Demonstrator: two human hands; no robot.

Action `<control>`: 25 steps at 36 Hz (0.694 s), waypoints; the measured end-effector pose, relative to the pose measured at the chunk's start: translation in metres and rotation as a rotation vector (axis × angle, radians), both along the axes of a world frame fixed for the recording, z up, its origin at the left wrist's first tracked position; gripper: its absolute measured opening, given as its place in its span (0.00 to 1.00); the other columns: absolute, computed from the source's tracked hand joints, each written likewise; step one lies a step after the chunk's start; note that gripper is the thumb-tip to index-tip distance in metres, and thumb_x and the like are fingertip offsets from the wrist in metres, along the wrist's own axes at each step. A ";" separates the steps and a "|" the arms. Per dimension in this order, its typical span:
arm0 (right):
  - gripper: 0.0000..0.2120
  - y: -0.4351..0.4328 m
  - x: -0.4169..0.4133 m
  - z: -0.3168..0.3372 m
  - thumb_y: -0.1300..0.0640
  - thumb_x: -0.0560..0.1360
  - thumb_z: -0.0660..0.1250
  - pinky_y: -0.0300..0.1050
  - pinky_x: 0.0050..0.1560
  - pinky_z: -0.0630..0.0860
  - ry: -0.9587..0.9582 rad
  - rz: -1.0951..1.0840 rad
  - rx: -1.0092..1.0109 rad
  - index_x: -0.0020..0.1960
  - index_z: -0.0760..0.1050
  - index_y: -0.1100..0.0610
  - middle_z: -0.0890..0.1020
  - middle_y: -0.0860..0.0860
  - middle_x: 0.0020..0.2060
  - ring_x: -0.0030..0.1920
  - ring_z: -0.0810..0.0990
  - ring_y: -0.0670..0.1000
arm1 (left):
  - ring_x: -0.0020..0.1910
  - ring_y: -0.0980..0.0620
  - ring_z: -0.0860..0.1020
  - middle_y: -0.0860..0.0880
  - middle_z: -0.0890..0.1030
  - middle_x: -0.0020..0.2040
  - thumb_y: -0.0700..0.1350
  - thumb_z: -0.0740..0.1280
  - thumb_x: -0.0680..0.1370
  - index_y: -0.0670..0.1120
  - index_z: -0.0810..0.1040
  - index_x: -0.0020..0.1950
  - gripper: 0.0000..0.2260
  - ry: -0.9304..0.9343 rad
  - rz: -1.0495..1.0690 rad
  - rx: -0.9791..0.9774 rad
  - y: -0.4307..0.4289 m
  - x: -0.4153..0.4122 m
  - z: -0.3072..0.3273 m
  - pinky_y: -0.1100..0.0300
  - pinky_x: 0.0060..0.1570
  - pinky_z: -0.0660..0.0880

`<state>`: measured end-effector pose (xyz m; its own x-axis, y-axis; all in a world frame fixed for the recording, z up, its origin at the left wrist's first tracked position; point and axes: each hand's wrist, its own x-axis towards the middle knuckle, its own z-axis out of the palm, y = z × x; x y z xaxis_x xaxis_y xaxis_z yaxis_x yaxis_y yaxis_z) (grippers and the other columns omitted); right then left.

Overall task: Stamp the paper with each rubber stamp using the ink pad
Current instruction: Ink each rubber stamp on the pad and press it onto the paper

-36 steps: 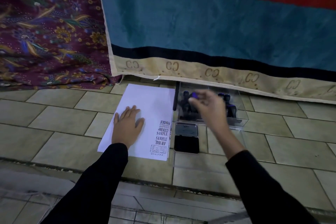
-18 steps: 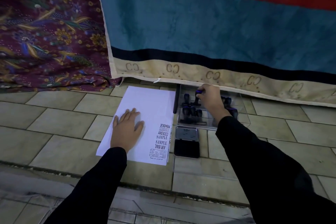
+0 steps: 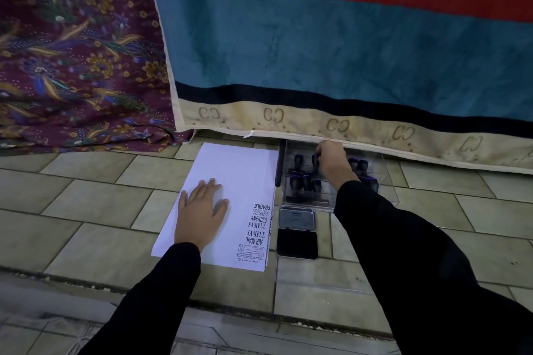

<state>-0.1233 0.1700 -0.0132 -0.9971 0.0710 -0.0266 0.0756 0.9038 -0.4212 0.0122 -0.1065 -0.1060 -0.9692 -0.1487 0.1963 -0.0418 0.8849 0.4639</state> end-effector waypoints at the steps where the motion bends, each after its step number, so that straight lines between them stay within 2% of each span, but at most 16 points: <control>1: 0.10 -0.001 0.000 -0.001 0.73 0.72 0.60 0.47 0.44 0.76 -0.011 0.014 0.015 0.46 0.78 0.66 0.79 0.62 0.42 0.43 0.79 0.58 | 0.77 0.57 0.55 0.55 0.64 0.76 0.53 0.58 0.81 0.52 0.68 0.72 0.19 -0.001 0.000 0.000 0.000 0.000 0.000 0.50 0.76 0.44; 3: 0.11 -0.002 0.001 -0.003 0.73 0.73 0.59 0.49 0.48 0.77 -0.019 0.045 0.038 0.50 0.78 0.66 0.80 0.63 0.46 0.47 0.80 0.60 | 0.77 0.57 0.55 0.55 0.64 0.76 0.53 0.58 0.81 0.52 0.68 0.72 0.19 -0.001 -0.001 0.001 0.000 0.000 0.001 0.50 0.76 0.44; 6: 0.14 0.000 0.001 -0.004 0.73 0.72 0.58 0.48 0.48 0.75 -0.016 0.081 0.052 0.53 0.78 0.66 0.79 0.62 0.47 0.47 0.79 0.60 | 0.77 0.56 0.55 0.55 0.63 0.76 0.53 0.58 0.81 0.52 0.68 0.72 0.19 -0.003 -0.001 -0.003 0.001 0.001 0.002 0.49 0.76 0.44; 10: 0.17 0.010 -0.001 -0.001 0.73 0.74 0.58 0.49 0.57 0.76 0.055 0.106 0.021 0.60 0.76 0.63 0.78 0.61 0.57 0.56 0.78 0.60 | 0.77 0.56 0.55 0.54 0.64 0.76 0.53 0.58 0.81 0.51 0.68 0.72 0.19 0.001 0.000 -0.003 0.002 0.001 0.004 0.49 0.76 0.44; 16: 0.13 0.053 -0.001 0.006 0.71 0.72 0.59 0.49 0.54 0.75 0.168 -0.032 0.012 0.50 0.79 0.63 0.80 0.63 0.52 0.53 0.78 0.61 | 0.77 0.55 0.55 0.54 0.63 0.76 0.52 0.58 0.81 0.51 0.68 0.72 0.19 -0.006 -0.002 -0.013 0.002 0.001 0.004 0.48 0.76 0.44; 19: 0.12 0.073 -0.002 0.004 0.70 0.71 0.62 0.49 0.55 0.76 0.122 -0.059 0.036 0.51 0.79 0.63 0.80 0.63 0.52 0.54 0.78 0.62 | 0.77 0.56 0.55 0.54 0.63 0.76 0.53 0.58 0.81 0.51 0.68 0.72 0.19 -0.006 -0.004 -0.017 0.001 0.001 0.003 0.48 0.76 0.44; 21: 0.10 0.080 -0.002 0.003 0.69 0.70 0.65 0.48 0.52 0.77 0.072 -0.054 0.071 0.49 0.80 0.65 0.81 0.63 0.50 0.52 0.79 0.61 | 0.77 0.56 0.55 0.54 0.63 0.76 0.53 0.58 0.81 0.51 0.68 0.72 0.19 -0.005 -0.006 -0.018 0.001 0.001 0.003 0.49 0.76 0.44; 25: 0.08 0.081 0.000 0.003 0.65 0.72 0.65 0.48 0.48 0.77 0.019 -0.031 0.127 0.48 0.81 0.65 0.82 0.63 0.48 0.50 0.80 0.61 | 0.77 0.56 0.55 0.54 0.64 0.76 0.53 0.58 0.81 0.51 0.68 0.71 0.19 -0.005 -0.009 -0.013 0.001 0.001 0.003 0.48 0.76 0.44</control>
<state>-0.1233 0.2515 -0.0102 -0.9947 0.1032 0.0033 0.0973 0.9472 -0.3055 0.0128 -0.1056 -0.1031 -0.9715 -0.1377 0.1929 -0.0364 0.8910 0.4525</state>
